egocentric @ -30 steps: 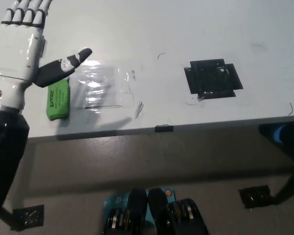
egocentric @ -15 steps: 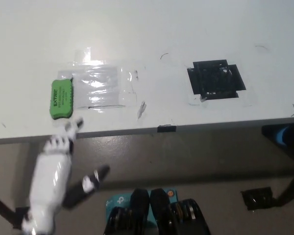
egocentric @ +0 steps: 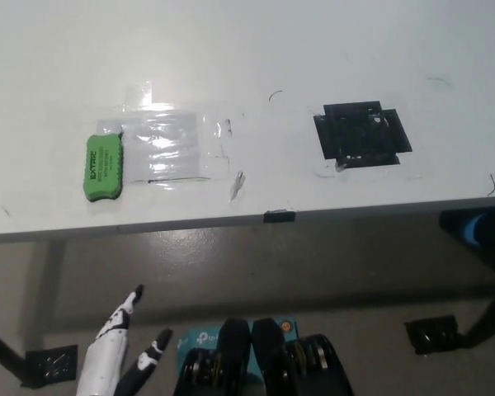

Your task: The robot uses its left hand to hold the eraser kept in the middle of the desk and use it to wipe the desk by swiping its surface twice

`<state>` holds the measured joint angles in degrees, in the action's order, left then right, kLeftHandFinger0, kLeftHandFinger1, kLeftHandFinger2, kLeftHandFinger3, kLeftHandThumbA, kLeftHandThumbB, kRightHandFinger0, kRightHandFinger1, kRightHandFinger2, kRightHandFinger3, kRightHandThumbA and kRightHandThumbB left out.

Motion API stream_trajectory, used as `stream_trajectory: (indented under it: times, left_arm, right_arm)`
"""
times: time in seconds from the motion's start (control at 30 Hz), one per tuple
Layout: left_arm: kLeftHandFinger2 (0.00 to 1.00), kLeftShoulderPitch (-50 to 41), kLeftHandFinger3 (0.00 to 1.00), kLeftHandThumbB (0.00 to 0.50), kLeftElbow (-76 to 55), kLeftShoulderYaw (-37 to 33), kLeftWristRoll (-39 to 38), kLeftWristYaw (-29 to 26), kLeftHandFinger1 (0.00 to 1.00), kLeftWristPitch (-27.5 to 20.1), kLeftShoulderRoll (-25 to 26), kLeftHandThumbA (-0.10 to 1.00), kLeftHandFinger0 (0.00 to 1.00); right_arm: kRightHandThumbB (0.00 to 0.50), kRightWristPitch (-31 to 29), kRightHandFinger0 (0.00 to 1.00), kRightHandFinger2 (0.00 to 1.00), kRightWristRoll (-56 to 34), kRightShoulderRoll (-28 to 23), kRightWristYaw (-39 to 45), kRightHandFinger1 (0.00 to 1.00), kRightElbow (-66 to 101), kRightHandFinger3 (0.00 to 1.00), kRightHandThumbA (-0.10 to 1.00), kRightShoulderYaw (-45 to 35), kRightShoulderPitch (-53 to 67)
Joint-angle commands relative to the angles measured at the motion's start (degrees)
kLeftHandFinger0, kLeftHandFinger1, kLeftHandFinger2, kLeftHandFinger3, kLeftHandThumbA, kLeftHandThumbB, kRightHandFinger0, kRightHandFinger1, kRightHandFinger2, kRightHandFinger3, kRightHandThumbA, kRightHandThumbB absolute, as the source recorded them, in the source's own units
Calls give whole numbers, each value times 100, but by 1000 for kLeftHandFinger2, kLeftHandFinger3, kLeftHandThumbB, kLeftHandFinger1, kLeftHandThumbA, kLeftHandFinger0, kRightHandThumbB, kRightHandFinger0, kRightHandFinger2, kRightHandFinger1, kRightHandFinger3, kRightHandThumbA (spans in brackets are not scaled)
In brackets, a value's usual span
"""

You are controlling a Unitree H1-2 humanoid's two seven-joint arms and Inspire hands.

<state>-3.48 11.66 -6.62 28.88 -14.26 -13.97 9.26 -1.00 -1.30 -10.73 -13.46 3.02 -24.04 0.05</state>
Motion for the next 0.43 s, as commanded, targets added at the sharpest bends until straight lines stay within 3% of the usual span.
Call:
stream_trajectory:
  times: [0.0,0.13,0.17,0.23,0.27,0.4]
  left_arm:
    - [1000,257,1000,263,197,393,-1177,153,1000,-425,-97,1000,1000]
    - [1000,383,1000,251,178,704,-1715,404,1000,3,-262,1000,1000]
    - [1000,433,1000,213,181,760,-1820,449,1000,52,-291,1000,1000]
    - [1000,495,1000,204,221,880,-2050,542,1000,99,-371,1000,1000]
    - [1000,519,1000,150,237,990,-2192,545,1000,163,-434,1000,1000]
    - [1000,564,1000,185,298,1158,-2456,688,1000,170,-484,1000,1000]
  right_arm:
    - [174,-217,1000,986,-132,-24,57,1000,-23,942,1000,23,-85]
    - [173,-67,1000,989,-86,57,-18,1000,-11,941,1000,45,-38]
    - [172,-26,1000,994,-99,56,-6,1000,-6,934,1000,52,-45]
    - [168,2,1000,1000,-151,29,62,1000,4,945,1000,64,-35]
    - [146,30,1000,1000,-150,-8,116,1000,-19,958,1000,92,-25]
    - [153,141,1000,1000,-156,-60,158,1000,-23,961,1000,130,-85]
